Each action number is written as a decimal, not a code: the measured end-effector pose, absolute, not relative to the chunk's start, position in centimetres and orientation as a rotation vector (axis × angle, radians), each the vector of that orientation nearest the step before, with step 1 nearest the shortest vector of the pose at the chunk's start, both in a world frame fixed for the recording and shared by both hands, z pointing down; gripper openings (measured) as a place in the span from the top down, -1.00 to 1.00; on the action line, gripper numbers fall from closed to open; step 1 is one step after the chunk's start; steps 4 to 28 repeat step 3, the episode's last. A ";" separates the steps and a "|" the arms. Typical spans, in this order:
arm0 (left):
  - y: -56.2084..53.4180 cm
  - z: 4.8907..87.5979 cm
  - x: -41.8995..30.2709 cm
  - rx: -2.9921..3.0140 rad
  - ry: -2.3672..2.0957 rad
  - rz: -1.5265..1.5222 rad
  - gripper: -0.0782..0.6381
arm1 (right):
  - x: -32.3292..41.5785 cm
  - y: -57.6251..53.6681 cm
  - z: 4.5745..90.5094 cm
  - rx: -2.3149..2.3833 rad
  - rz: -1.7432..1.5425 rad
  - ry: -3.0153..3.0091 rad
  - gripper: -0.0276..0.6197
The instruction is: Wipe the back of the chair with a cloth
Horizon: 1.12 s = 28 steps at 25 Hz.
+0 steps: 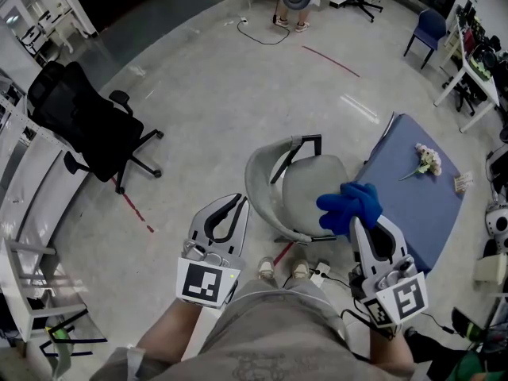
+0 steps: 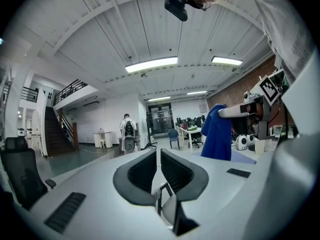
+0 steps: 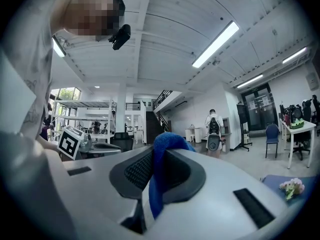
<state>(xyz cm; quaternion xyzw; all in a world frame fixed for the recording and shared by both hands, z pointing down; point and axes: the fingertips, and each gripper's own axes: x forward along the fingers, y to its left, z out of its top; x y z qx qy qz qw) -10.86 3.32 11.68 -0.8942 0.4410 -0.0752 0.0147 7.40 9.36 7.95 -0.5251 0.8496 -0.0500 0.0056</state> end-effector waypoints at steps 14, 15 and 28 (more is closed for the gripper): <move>3.4 11.6 -11.1 -2.786 1.368 -0.238 0.67 | 7.0 9.3 7.8 -1.640 -0.158 2.665 0.75; 3.4 11.6 -11.1 -2.786 1.368 -0.238 0.67 | 7.0 9.3 7.8 -1.640 -0.158 2.665 0.75; 3.4 11.6 -11.1 -2.786 1.368 -0.238 0.67 | 7.0 9.3 7.8 -1.640 -0.158 2.665 0.75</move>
